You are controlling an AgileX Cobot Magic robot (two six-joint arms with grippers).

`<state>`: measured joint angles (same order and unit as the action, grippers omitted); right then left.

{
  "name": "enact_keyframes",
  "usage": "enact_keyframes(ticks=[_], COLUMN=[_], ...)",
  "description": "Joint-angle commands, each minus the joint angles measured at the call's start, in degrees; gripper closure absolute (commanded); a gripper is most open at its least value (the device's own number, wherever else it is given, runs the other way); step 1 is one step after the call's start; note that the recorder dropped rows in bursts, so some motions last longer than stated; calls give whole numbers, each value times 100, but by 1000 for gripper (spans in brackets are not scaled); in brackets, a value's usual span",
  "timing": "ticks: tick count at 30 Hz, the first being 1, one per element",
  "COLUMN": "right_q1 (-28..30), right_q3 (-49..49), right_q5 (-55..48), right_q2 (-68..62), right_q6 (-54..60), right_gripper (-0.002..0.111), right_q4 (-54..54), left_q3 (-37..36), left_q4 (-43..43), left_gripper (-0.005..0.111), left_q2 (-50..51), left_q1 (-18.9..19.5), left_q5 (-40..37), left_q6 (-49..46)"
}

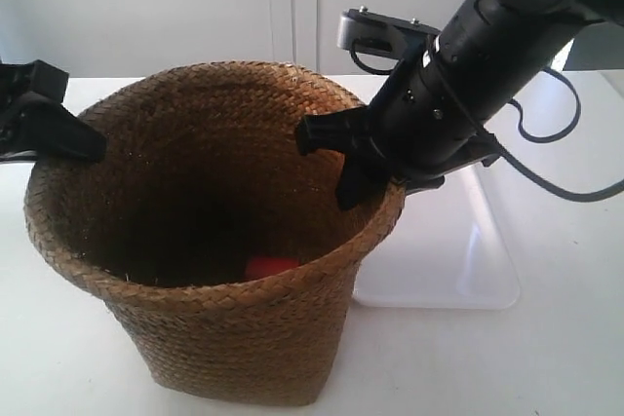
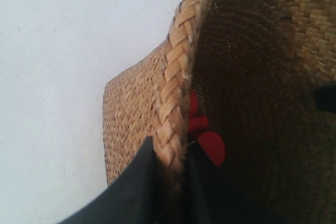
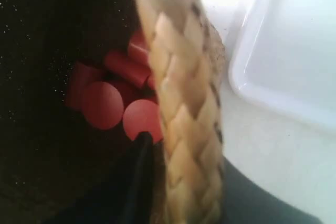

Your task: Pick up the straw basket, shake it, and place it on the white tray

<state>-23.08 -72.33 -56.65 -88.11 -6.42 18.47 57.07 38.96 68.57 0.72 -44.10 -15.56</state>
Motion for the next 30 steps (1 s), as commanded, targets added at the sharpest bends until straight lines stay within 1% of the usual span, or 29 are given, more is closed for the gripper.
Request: enact_keyframes(ticks=[1, 5, 8, 16, 21, 23, 27, 28, 30], right_q1=[-159, -267, -267, -561, -604, -604, -604, -604, -604], right_q3=[-23, -23, -23, -23, -23, -23, -23, -23, -23], right_q5=[644, 782, 1034, 1289, 1325, 1338, 1371, 1371, 1371], right_q2=[495, 970, 1103, 961, 898, 898, 898, 898, 898], right_q6=[225, 248, 248, 248, 248, 248, 248, 248, 248], right_gripper=[108, 108, 108, 108, 108, 108, 108, 108, 108], right_q4=[-345, -948, -984, -973, -973, -1052, -1053, -1053, -1053], left_q3=[36, 36, 36, 24, 24, 24, 24, 24, 24], left_q4=[210, 210, 210, 23, -47, -160, -196, -196, -196], left_gripper=[107, 107, 107, 107, 106, 98, 74, 71, 69], left_q2=[-352, -672, -796, -628, -631, -631, -631, -631, -631], left_q1=[-35, -35, -50, -580, -605, -605, -605, -605, -605], left_q5=[175, 518, 637, 697, 648, 648, 648, 645, 634], left_q6=[-110, -191, -293, -379, -585, -596, -596, -585, -574])
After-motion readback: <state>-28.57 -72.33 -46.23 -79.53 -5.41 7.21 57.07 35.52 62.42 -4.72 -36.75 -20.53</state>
